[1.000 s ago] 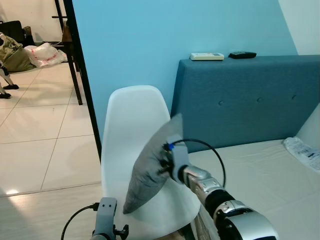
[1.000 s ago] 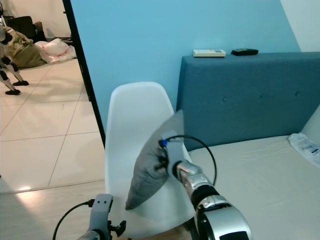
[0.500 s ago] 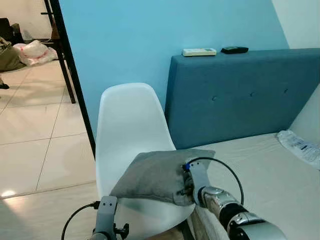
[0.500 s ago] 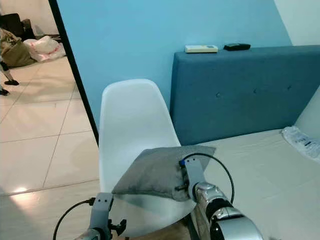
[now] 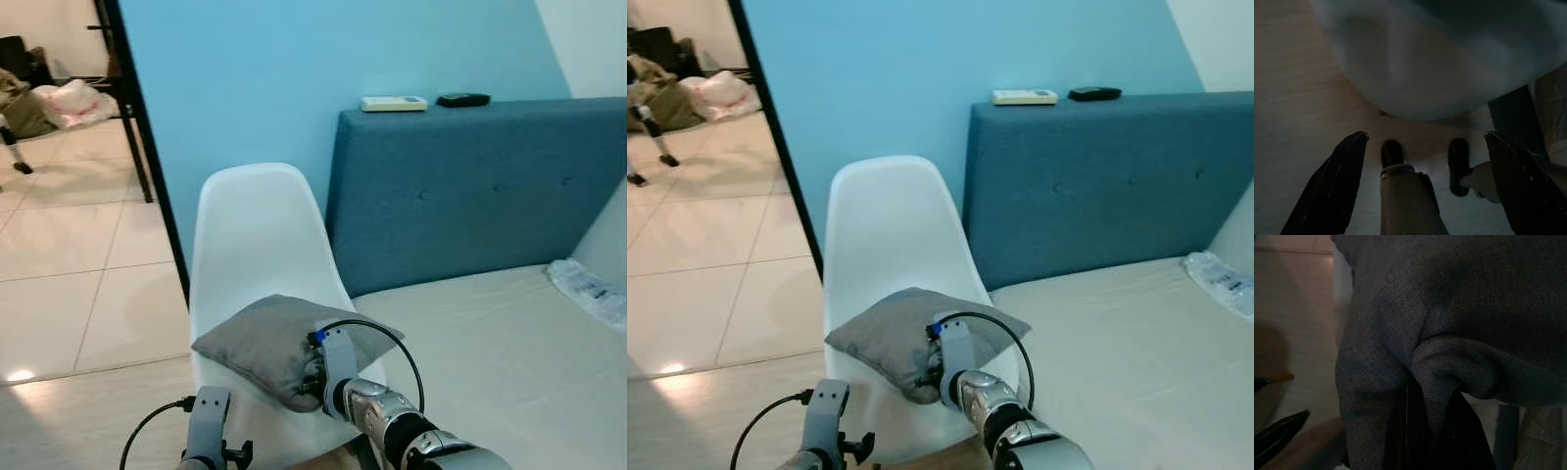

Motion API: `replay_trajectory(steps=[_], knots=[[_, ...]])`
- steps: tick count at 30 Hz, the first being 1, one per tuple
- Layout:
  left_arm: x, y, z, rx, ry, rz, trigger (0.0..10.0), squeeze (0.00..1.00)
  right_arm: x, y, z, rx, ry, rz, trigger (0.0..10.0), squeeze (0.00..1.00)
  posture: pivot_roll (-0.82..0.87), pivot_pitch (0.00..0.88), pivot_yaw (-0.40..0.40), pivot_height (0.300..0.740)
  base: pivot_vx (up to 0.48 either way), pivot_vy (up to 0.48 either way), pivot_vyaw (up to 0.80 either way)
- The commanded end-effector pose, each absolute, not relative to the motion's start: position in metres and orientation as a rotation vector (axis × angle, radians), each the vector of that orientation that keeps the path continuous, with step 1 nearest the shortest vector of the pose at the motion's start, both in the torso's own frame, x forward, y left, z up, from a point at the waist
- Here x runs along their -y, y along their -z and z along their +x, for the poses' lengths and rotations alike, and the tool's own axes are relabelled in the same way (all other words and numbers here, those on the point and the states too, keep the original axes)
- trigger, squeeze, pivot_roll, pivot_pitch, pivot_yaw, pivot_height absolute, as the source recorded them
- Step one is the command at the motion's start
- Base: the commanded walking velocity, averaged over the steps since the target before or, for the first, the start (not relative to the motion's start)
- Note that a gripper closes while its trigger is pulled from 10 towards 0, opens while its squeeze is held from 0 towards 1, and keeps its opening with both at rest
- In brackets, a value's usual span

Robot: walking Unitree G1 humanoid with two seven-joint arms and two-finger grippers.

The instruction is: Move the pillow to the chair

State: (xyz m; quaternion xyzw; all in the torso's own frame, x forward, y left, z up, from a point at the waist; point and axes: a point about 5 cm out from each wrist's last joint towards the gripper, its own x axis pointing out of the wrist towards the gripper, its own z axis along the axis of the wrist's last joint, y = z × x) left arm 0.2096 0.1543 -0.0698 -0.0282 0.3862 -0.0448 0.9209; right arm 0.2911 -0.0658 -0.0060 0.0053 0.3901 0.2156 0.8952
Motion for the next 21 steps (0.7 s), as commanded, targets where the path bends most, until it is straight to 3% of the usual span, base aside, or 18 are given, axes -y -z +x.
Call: replay_trajectory(steps=[1, 6, 7, 9, 11, 21], knots=[[-0.155, 0.071, 0.207, -0.799, 0.100, -0.049, 10.0, 0.00, 0.065, 0.007, 0.290, -0.808, -0.444, -0.015, 10.0, 0.00, 0.07, 0.000, -0.033, 0.730, 0.000, 0.000, 0.00], [-0.154, 0.071, 0.207, -0.800, 0.100, -0.050, 10.0, 0.00, 0.080, 0.010, 0.291, -0.806, -0.385, -0.049, 10.0, 0.00, 0.07, 0.000, -0.033, 0.730, 0.000, 0.000, 0.00], [-0.154, 0.071, 0.207, -0.800, 0.099, -0.051, 10.0, 0.00, 0.095, 0.012, 0.292, -0.806, -0.328, -0.052, 10.0, 0.00, 0.07, 0.000, -0.031, 0.730, 0.000, 0.000, 0.00], [-0.154, 0.071, 0.207, -0.800, 0.099, -0.051, 10.0, 0.00, 0.095, 0.012, 0.292, -0.806, -0.328, -0.052, 10.0, 0.00, 0.07, 0.000, -0.031, 0.730, 0.000, 0.000, 0.00], [-0.153, 0.071, 0.207, -0.801, 0.105, -0.048, 10.0, 0.00, 0.111, 0.011, 0.295, -0.787, -0.275, -0.040, 10.0, 0.00, 0.06, 0.000, -0.023, 0.715, 0.000, 0.000, 0.00], [-0.152, 0.071, 0.208, -0.798, 0.116, -0.040, 10.0, 0.00, 0.112, 0.007, 0.299, -0.742, -0.291, -0.034, 10.0, 0.00, 0.05, 0.000, -0.019, 0.675, 0.000, 0.000, 0.00]])
